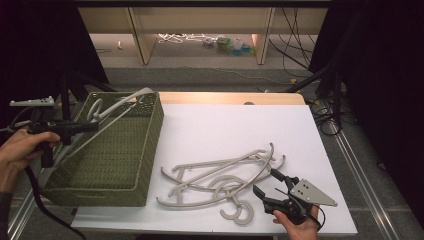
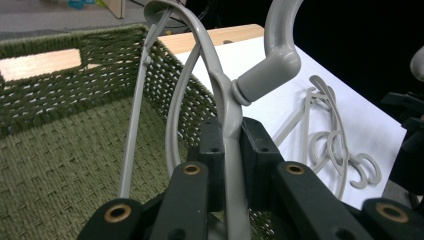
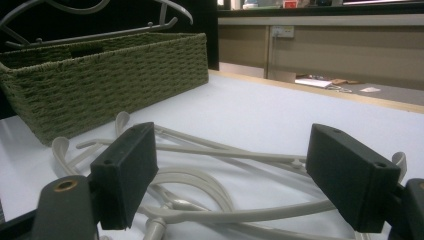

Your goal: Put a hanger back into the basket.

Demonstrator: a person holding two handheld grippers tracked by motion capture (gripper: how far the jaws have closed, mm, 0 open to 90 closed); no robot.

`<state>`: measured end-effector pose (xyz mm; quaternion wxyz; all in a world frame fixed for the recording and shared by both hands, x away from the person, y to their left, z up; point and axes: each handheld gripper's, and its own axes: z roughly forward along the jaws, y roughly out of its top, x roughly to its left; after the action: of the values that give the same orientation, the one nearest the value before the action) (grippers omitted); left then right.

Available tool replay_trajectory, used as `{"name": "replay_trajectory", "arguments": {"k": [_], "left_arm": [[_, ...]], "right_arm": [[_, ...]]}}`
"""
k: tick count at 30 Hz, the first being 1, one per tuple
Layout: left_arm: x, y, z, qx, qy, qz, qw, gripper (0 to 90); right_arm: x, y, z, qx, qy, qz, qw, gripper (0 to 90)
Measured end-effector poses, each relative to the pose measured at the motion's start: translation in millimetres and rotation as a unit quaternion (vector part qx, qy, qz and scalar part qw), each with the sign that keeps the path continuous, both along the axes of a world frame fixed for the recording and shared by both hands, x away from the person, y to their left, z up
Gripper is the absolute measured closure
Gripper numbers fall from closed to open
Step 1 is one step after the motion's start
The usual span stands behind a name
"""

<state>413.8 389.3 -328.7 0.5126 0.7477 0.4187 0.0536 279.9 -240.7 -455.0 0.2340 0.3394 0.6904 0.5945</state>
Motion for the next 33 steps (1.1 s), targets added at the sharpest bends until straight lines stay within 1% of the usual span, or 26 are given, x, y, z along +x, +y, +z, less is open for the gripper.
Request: {"name": "replay_trajectory", "arguments": {"k": [1, 2, 3, 4, 6, 7, 8, 9, 11, 12, 13, 14, 17, 20, 23, 25, 28, 29, 31, 32, 33], "left_arm": [[2.4, 0.8, -1.2, -0.006, -0.001, -0.002, 1.0, 80.7], [3.7, 0.6, -0.7, -0.003, 0.001, 0.0, 1.0, 80.7], [5.5, 0.7, -1.1, -0.006, -0.001, -0.004, 1.0, 80.6], [6.6, 0.4, -0.6, -0.004, 0.001, -0.003, 1.0, 80.7], [9.4, -0.4, -1.2, -0.004, 0.002, 0.002, 1.0, 80.7], [11.3, -0.3, -1.9, -0.003, 0.008, 0.002, 1.0, 80.7], [12.6, -0.3, -2.8, -0.003, 0.009, 0.0, 1.0, 80.7], [13.1, -1.2, -3.4, -0.002, 0.011, 0.003, 0.9999, 80.7], [14.0, -2.7, -3.8, -0.001, 0.013, -0.002, 0.9999, 80.7], [14.4, -3.5, -4.1, 0.0, 0.01, 0.0, 0.9999, 80.7], [15.3, -3.6, -4.3, 0.001, 0.013, -0.002, 0.9999, 80.7], [16.3, -3.8, -4.8, 0.003, 0.015, -0.001, 0.9999, 80.7], [20.5, -3.8, -7.0, 0.009, 0.025, 0.003, 0.9996, 80.6], [24.0, -5.7, -9.0, 0.02, 0.035, 0.004, 0.9992, 80.5], [28.6, -7.4, -10.4, 0.035, 0.043, 0.009, 0.9984, 80.3], [30.6, -9.4, -12.1, 0.04, 0.05, 0.011, 0.9979, 80.3], [31.0, -13.6, -15.0, 0.04, 0.056, 0.009, 0.9976, 80.5], [30.9, -14.4, -15.2, 0.044, 0.058, 0.01, 0.9973, 80.6], [30.6, -15.3, -15.0, 0.043, 0.064, 0.012, 0.9969, 80.6], [30.3, -15.8, -14.7, 0.042, 0.065, 0.011, 0.9969, 80.6], [29.5, -15.9, -13.9, 0.042, 0.062, 0.014, 0.9971, 80.6]], "right_arm": [[0.0, 0.0, 0.0, 0.0, 0.0, 0.0, 1.0, 21.3], [-0.5, 0.0, 0.3, -0.002, 0.005, 0.001, 1.0, 21.3], [-0.2, 0.4, 0.0, 0.001, 0.003, 0.002, 1.0, 21.3], [0.1, 1.1, -0.4, 0.004, 0.001, 0.002, 1.0, 21.3], [0.0, 1.1, -0.2, 0.002, 0.002, 0.002, 1.0, 21.3], [-0.1, 0.6, 0.1, -0.002, 0.002, 0.001, 1.0, 21.3], [-0.6, 0.1, 0.6, -0.006, 0.005, 0.0, 1.0, 21.3], [-0.4, 0.1, 0.4, -0.003, 0.005, 0.002, 1.0, 21.3], [0.2, 0.6, -0.3, 0.003, 0.002, 0.002, 1.0, 21.3], [0.4, 0.7, -0.6, 0.004, 0.001, 0.001, 1.0, 21.3], [0.4, 0.7, -0.5, 0.003, 0.001, 0.0, 1.0, 21.3], [0.5, 1.0, -0.7, 0.003, 0.002, 0.002, 1.0, 21.3], [-0.3, 0.7, 0.3, -0.006, 0.005, 0.001, 1.0, 21.4], [-0.2, 0.5, 0.3, -0.005, 0.006, 0.001, 1.0, 21.3], [0.2, 0.4, 0.0, -0.004, 0.005, 0.002, 1.0, 21.3], [-0.1, 0.6, 0.3, -0.005, 0.006, 0.002, 1.0, 21.4], [0.1, 0.5, 0.2, -0.005, 0.006, 0.002, 1.0, 21.3], [0.1, 0.3, 0.2, -0.005, 0.007, 0.003, 1.0, 21.3], [0.1, 0.3, 0.0, -0.004, 0.007, 0.002, 1.0, 21.3], [0.6, 1.3, -0.8, 0.004, 0.003, 0.003, 1.0, 21.4], [0.6, 1.1, -0.5, 0.002, 0.002, 0.003, 1.0, 21.4]]}}
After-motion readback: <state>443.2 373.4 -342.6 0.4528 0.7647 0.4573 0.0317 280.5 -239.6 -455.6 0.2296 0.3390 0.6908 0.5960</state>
